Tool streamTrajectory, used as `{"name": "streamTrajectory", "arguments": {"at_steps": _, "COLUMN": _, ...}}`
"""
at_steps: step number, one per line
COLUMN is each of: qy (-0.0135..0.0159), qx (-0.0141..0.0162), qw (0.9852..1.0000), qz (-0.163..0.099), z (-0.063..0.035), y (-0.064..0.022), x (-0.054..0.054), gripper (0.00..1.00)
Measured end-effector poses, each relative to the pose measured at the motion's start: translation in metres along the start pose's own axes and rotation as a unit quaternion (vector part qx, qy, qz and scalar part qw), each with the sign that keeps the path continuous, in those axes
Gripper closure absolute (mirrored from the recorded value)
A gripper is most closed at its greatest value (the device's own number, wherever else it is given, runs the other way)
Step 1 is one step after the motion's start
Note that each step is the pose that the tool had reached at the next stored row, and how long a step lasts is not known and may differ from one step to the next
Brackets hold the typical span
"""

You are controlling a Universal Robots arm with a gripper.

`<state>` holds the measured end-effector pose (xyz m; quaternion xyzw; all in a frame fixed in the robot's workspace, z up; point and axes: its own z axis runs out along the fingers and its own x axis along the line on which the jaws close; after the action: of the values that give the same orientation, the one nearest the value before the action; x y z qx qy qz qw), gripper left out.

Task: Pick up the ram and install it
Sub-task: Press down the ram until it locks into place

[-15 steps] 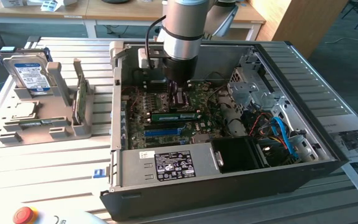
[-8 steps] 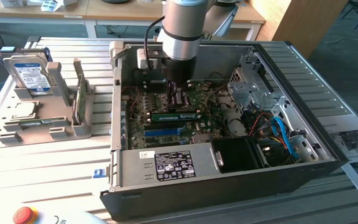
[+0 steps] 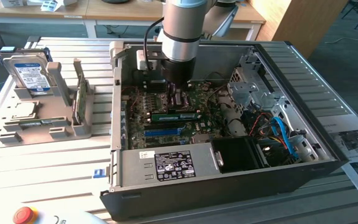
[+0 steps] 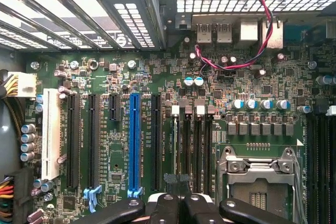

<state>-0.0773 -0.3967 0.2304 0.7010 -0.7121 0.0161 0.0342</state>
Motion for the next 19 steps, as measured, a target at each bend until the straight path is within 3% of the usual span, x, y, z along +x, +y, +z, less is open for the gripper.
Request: {"name": "streamTrajectory", "arguments": {"at_steps": 19, "qy": 0.0001, "qx": -0.0001, "qw": 1.0000, "qz": 0.000, "z": 0.0049, "y": -0.0001, "x": -0.0003, "gripper": 0.90}}
